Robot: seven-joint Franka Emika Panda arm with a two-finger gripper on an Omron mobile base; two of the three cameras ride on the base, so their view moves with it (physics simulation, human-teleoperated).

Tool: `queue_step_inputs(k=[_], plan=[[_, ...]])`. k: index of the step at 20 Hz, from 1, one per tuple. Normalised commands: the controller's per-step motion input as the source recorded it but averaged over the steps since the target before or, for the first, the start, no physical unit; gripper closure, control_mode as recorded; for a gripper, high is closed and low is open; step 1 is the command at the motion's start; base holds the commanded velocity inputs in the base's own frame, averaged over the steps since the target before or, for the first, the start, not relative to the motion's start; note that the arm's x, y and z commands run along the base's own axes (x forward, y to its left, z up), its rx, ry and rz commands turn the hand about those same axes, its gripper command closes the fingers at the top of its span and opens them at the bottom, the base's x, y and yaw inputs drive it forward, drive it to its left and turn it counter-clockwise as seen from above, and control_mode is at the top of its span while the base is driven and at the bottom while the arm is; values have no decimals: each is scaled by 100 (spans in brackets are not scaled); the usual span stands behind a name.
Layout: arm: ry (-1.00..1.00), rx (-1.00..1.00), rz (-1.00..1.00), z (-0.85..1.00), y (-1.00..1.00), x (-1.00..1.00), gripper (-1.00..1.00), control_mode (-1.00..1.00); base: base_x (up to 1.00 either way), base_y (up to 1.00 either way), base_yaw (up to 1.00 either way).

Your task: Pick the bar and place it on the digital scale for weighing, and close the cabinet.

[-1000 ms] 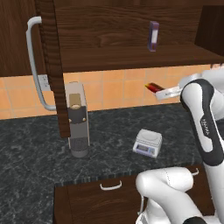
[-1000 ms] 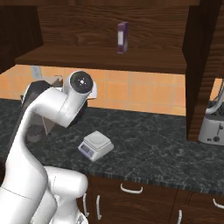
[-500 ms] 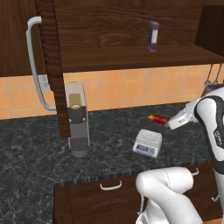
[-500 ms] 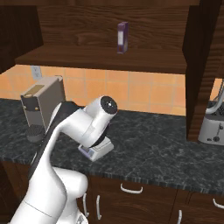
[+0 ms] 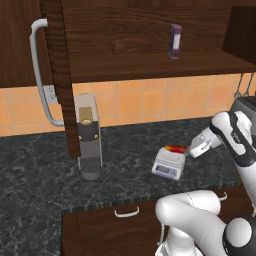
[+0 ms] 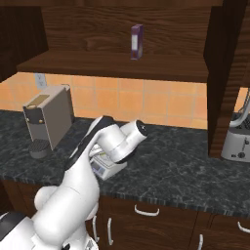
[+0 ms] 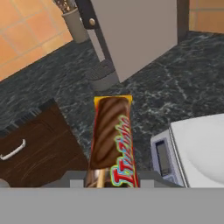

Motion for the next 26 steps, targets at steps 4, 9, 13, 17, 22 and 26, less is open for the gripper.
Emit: queue_step_inputs(k=[4, 9, 13, 17, 22, 26], plan=[[-6, 0, 9, -22, -12, 0, 100, -100, 0, 0, 0], [-15, 0, 2, -14, 0, 0, 100, -100, 0, 0, 0], [-12, 0, 0, -21, 0, 0, 100, -100, 0, 0, 0], [0, -1, 0, -14, 15, 8, 100, -100, 0, 0, 0], [0, 0, 0, -3, 10, 18, 100, -100, 0, 0, 0], [0, 0, 0, -8, 0, 17, 100, -100, 0, 0, 0]])
